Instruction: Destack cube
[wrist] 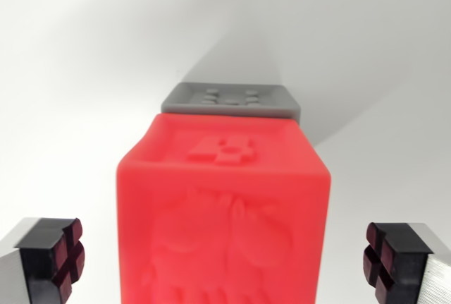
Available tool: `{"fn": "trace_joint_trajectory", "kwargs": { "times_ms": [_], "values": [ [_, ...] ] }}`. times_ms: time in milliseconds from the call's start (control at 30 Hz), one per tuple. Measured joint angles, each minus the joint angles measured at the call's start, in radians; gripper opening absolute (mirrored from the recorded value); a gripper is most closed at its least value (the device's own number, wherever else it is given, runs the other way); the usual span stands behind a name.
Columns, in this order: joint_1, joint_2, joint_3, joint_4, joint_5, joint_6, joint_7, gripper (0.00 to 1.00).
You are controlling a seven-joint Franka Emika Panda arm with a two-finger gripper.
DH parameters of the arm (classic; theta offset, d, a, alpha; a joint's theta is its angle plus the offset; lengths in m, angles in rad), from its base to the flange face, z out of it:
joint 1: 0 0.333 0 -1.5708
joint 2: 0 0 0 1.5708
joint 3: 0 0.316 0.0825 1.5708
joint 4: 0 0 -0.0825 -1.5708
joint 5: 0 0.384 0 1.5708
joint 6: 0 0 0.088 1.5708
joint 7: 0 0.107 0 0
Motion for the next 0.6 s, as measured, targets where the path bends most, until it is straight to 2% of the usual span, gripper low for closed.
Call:
{"fn": "trace_joint_trajectory", "kwargs": {
  "times_ms": [200, 400, 433, 600],
  "values": [
    [-0.005, 0.033, 0.007, 0.003, 0.009, 0.029, -0.006, 1.0],
    [-0.009, 0.05, 0.012, 0.006, 0.012, 0.045, -0.009, 1.0],
    [-0.009, 0.052, 0.012, 0.006, 0.012, 0.046, -0.009, 0.0],
    [-0.01, 0.052, 0.013, 0.006, 0.012, 0.047, -0.009, 0.0]
  ]
}}
